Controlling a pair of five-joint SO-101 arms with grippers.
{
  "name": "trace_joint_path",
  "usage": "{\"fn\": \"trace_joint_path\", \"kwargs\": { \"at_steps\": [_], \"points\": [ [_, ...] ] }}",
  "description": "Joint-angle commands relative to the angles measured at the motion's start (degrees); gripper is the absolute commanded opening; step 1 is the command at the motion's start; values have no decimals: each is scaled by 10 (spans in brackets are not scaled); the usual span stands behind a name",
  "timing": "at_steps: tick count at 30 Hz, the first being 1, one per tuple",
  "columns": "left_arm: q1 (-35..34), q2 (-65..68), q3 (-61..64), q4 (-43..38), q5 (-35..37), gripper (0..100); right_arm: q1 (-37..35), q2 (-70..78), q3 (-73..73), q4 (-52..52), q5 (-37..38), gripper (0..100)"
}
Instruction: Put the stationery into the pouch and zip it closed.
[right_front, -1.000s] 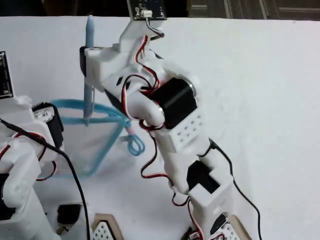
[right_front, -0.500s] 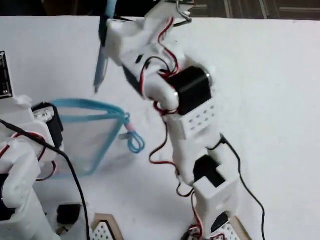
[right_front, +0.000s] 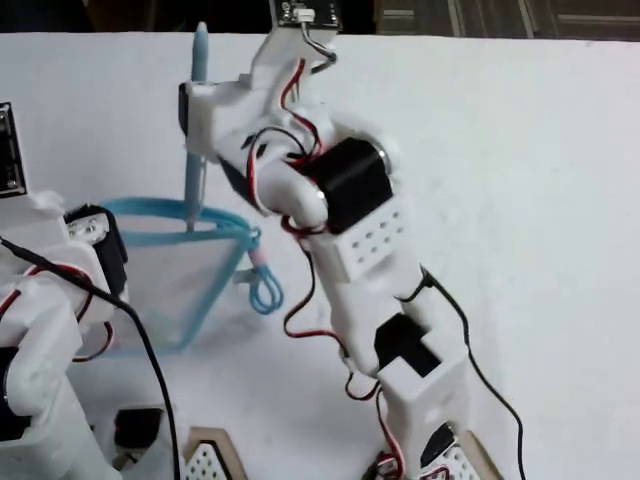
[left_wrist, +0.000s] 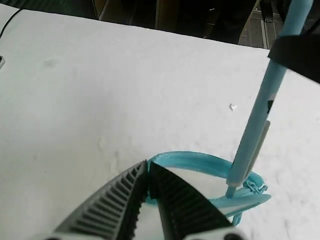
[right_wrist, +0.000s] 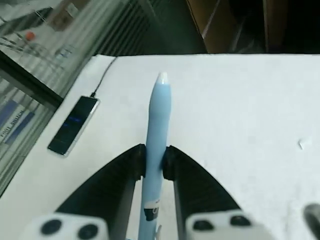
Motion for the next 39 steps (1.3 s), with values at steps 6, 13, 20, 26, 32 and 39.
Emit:
{"fn": "trace_joint_path", "kwargs": {
  "at_steps": [6, 13, 20, 26, 32, 39],
  "points": [
    [-3, 0, -1, -1, 3, 23, -6, 23, 1, 2, -4, 17],
    [-5, 0, -1, -1, 3, 23, -12, 14, 2, 30, -4, 17],
    [-5, 0, 0, -1, 3, 23, -16, 10, 2, 65, -4, 17],
    [-5, 0, 0, -1, 3, 23, -58, -18, 7, 77, 0, 17],
    [-5, 0, 0, -1, 3, 23, -61, -42, 8, 81, 1, 17],
    [-5, 0, 0, -1, 3, 23, -69, -41, 8, 89, 18, 17]
  ]
}}
